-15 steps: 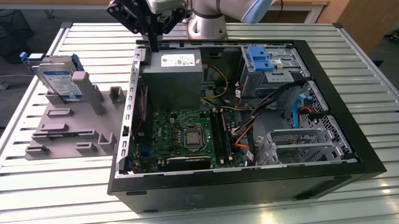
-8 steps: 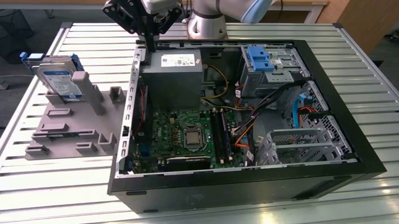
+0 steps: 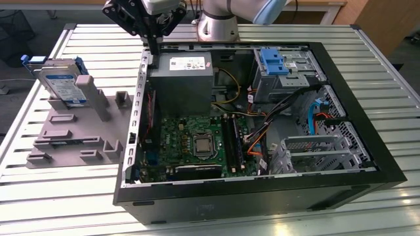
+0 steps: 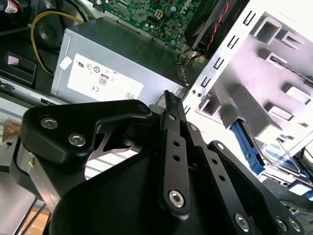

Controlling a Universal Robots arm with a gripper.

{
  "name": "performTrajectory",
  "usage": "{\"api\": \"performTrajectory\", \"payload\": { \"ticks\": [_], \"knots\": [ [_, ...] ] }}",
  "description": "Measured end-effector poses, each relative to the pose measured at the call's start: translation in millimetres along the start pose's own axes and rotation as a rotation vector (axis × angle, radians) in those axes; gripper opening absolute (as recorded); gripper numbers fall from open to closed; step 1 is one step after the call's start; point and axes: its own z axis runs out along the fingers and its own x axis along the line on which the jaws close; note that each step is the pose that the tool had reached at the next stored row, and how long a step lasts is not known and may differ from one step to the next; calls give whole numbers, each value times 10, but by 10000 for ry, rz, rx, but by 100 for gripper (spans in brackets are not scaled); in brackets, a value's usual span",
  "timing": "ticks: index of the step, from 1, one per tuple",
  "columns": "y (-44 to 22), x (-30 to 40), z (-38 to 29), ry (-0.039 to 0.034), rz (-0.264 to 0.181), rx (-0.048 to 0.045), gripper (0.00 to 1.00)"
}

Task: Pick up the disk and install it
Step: 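Reach for the disk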

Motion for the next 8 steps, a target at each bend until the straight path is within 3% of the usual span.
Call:
{"api": "performTrajectory", "payload": {
  "ticks": [8],
  "knots": [
    [-3,82,0,1,1,0,11]
  ]
}}
